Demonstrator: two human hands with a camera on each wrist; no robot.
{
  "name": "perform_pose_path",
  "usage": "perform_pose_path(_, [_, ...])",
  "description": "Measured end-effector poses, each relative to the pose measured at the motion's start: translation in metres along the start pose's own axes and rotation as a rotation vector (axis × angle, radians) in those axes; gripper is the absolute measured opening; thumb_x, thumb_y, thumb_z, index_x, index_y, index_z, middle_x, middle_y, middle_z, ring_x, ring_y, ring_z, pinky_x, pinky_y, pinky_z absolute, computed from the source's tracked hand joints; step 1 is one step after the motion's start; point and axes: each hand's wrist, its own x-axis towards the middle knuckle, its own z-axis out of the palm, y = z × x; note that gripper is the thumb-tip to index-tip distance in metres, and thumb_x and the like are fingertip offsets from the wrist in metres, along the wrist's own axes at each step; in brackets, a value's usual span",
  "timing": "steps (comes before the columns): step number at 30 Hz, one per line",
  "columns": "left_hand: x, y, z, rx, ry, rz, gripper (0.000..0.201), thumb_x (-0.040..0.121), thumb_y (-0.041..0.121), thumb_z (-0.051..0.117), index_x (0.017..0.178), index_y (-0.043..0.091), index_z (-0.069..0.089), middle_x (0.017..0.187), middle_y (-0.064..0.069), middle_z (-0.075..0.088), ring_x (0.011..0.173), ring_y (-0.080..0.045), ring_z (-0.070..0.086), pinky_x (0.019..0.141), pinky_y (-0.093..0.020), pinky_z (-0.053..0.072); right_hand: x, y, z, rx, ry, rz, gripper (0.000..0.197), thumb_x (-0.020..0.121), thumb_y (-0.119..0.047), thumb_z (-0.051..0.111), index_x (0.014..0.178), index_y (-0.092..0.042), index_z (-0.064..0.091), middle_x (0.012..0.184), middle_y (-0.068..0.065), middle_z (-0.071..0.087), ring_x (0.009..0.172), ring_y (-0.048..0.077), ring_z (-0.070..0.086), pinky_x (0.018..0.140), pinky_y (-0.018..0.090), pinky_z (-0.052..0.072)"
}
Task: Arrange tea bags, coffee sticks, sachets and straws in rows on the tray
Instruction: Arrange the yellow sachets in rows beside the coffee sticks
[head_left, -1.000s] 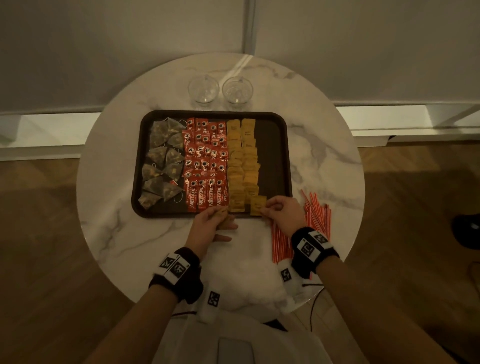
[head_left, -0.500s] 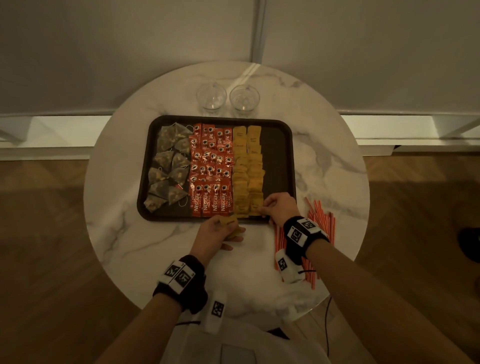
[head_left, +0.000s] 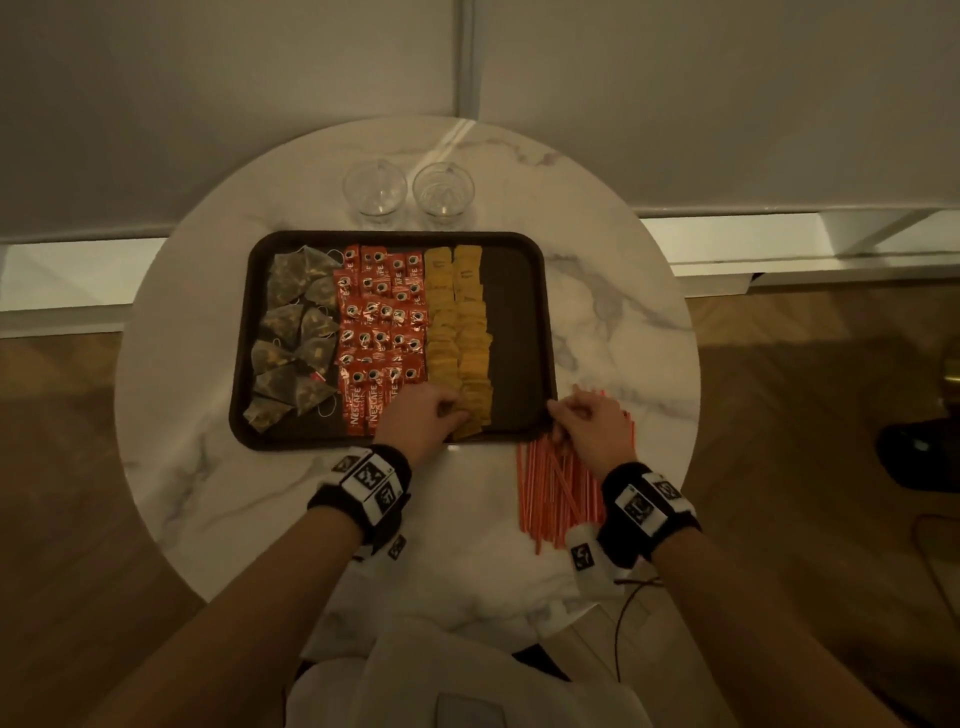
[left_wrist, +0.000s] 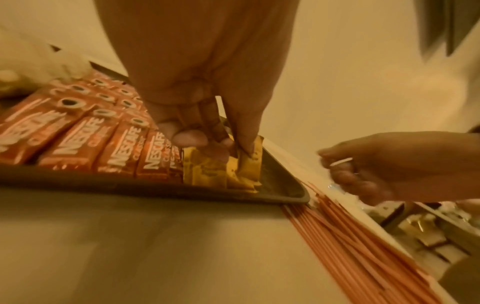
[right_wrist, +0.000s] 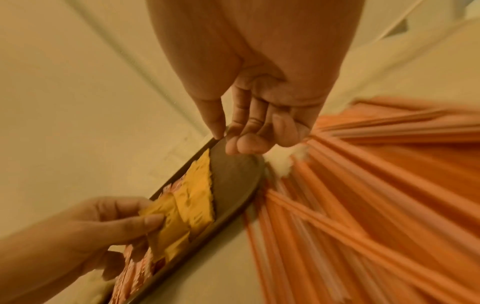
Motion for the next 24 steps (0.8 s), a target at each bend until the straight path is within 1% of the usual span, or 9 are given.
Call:
perform_pose_path(2, [0.009,0.002,0.000,0.145,-0.013,0.030,0.022,0.092,0.033,0.062,0.109,0.021,0.070,0.104,0.002,0.067,0.096,-0.017,0.060,0.088,-0.035,0.050,-0.016,0.020,-0.026,0.043,0.055,0.043,0.018,0.095,-0.018,0.061,0.083,-0.005,0.066,0.059,0.004,0.061,0.044,0.008,0.053,0.048,0.020,0.046])
perform_pose_path(5, [0.017,0.006,0.002,0.370,-0.009,0.071,0.025,0.091,0.037,0.062,0.110,0.022,0.067,0.108,0.001,0.065,0.101,-0.019,0.059,0.086,-0.035,0.050,-0.038,0.059,-0.059,0.014,0.111,0.082,0.024,0.095,-0.017,0.061,0.074,-0.006,0.063,0.057,0.004,0.059,0.044,0.009,0.050,0.046,0.020,0.043])
perform_pose_path(10, [0.018,0.008,0.002,0.455,0.058,0.051,0.044,0.085,0.039,0.069,0.123,0.021,0.058,0.124,-0.001,0.055,0.107,-0.022,0.058,0.086,-0.039,0.052,-0.062,0.108,-0.081,-0.165,0.072,0.160,0.021,0.094,-0.026,0.063,0.077,-0.012,0.064,0.064,0.005,0.065,0.053,0.013,0.054,0.057,0.030,0.047])
perform_pose_path(12, [0.012,0.014,0.001,0.419,0.160,0.058,0.040,0.084,0.038,0.070,0.119,0.021,0.058,0.119,0.001,0.053,0.099,-0.019,0.059,0.078,-0.037,0.053,-0.062,0.114,-0.083,-0.233,0.074,0.159,0.016,0.094,-0.028,0.062,0.083,-0.016,0.063,0.070,0.004,0.066,0.063,0.017,0.059,0.062,0.032,0.050])
perform_pose_path(14, [0.001,0.028,0.008,0.353,0.196,0.071,0.024,0.090,0.036,0.063,0.107,0.020,0.060,0.104,0.003,0.056,0.089,-0.015,0.059,0.071,-0.029,0.049,-0.056,0.114,-0.084,-0.292,0.103,0.129,0.013,0.094,-0.029,0.061,0.090,-0.016,0.060,0.078,0.001,0.064,0.074,0.018,0.061,0.065,0.031,0.049])
perform_pose_path(16, [-0.012,0.043,0.032,0.329,0.069,-0.009,0.023,0.095,0.040,0.056,0.099,0.018,0.062,0.091,0.002,0.061,0.080,-0.013,0.060,0.069,-0.025,0.047,-0.048,0.108,-0.084,-0.355,0.111,0.101,0.014,0.094,-0.031,0.059,0.101,-0.018,0.056,0.085,-0.003,0.060,0.080,0.016,0.059,0.069,0.029,0.047])
perform_pose_path(19, [-0.024,0.050,0.080,0.325,-0.128,-0.205,0.048,0.091,0.061,0.048,0.091,0.015,0.062,0.088,-0.002,0.064,0.076,-0.016,0.061,0.071,-0.031,0.054,-0.036,0.101,-0.082,-0.424,0.072,0.093,0.025,0.096,-0.033,0.056,0.114,-0.017,0.053,0.096,0.001,0.061,0.088,0.018,0.060,0.077,0.033,0.051])
perform_pose_path(22, [-0.023,0.060,0.113,0.343,-0.133,-0.254,0.068,0.080,0.080,0.039,0.093,0.017,0.062,0.092,-0.002,0.065,0.081,-0.019,0.064,0.076,-0.035,0.056,-0.032,0.099,-0.077,-0.483,0.032,0.047,0.029,0.097,-0.037,0.052,0.115,-0.014,0.056,0.102,0.004,0.064,0.090,0.020,0.062,0.081,0.037,0.053])
perform_pose_path(24, [-0.020,0.076,0.124,0.366,-0.137,-0.239,0.072,0.079,0.082,0.039,0.098,0.016,0.062,0.095,-0.001,0.065,0.085,-0.021,0.065,0.077,-0.034,0.055,-0.033,0.097,-0.073,-0.488,0.010,0.019,0.026,0.098,-0.036,0.051,0.109,-0.014,0.058,0.099,0.004,0.066,0.085,0.020,0.063,0.078,0.037,0.054])
